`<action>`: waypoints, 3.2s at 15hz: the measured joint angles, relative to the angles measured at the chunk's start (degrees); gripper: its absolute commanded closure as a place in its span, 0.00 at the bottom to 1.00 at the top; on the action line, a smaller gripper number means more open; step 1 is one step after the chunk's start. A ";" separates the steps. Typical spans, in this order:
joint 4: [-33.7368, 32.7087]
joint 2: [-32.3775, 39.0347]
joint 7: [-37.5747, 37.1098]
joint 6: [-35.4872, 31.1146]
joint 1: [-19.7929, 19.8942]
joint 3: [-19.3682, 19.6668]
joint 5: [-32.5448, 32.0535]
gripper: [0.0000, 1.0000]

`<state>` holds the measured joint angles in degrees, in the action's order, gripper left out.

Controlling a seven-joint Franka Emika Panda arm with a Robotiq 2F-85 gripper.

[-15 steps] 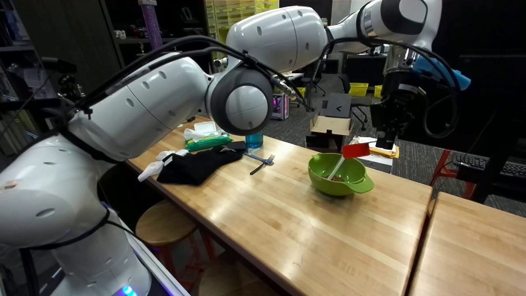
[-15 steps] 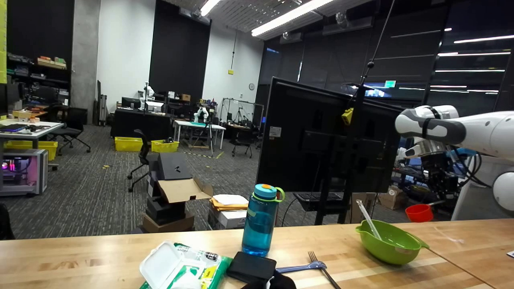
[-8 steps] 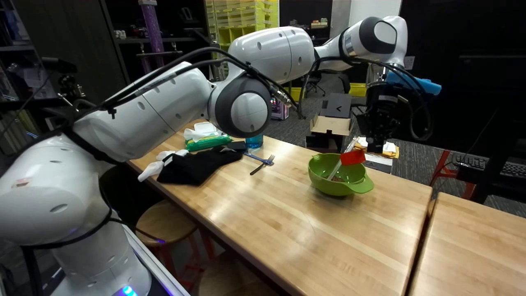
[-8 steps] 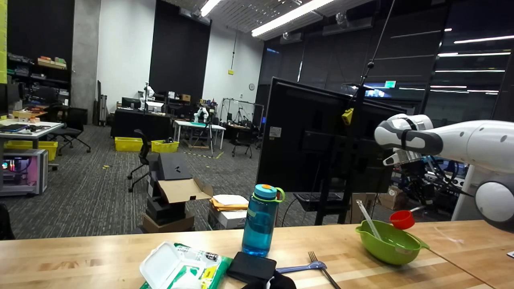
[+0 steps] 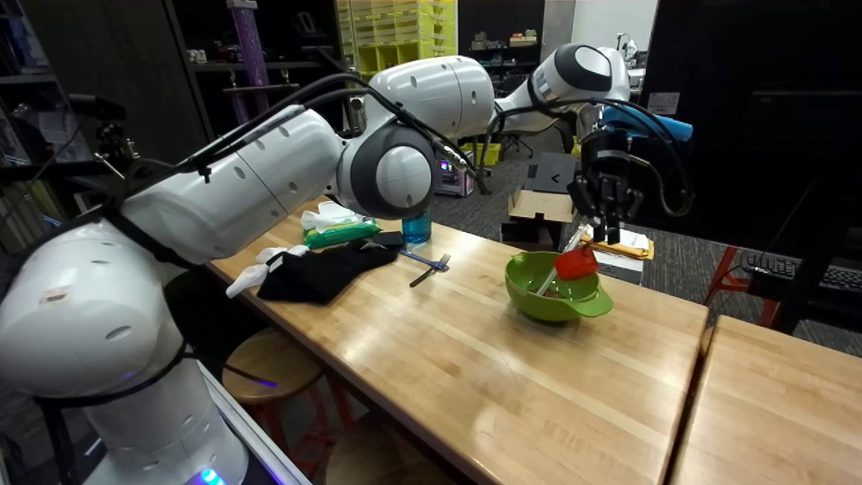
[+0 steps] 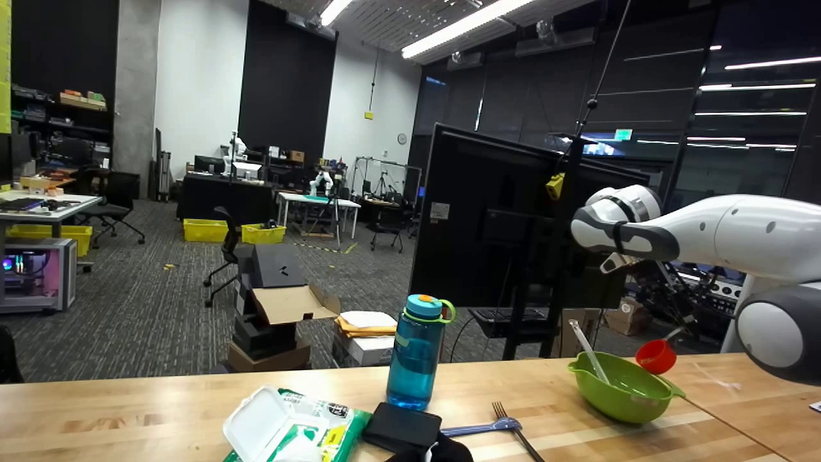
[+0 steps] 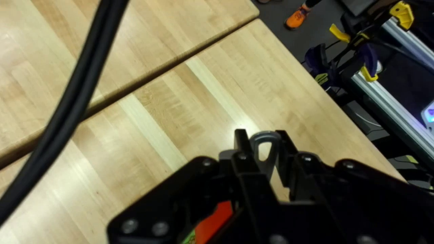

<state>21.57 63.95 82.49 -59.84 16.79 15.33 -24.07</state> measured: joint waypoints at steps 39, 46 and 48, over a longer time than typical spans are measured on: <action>3.83 1.28 -10.52 19.86 -9.39 3.61 -19.53 0.94; 4.46 1.28 -11.45 19.86 -9.41 3.63 -22.30 0.94; 4.59 1.27 -12.44 19.75 -9.40 3.66 -23.44 0.94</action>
<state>26.16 65.22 70.05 -40.09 7.39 18.99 -47.51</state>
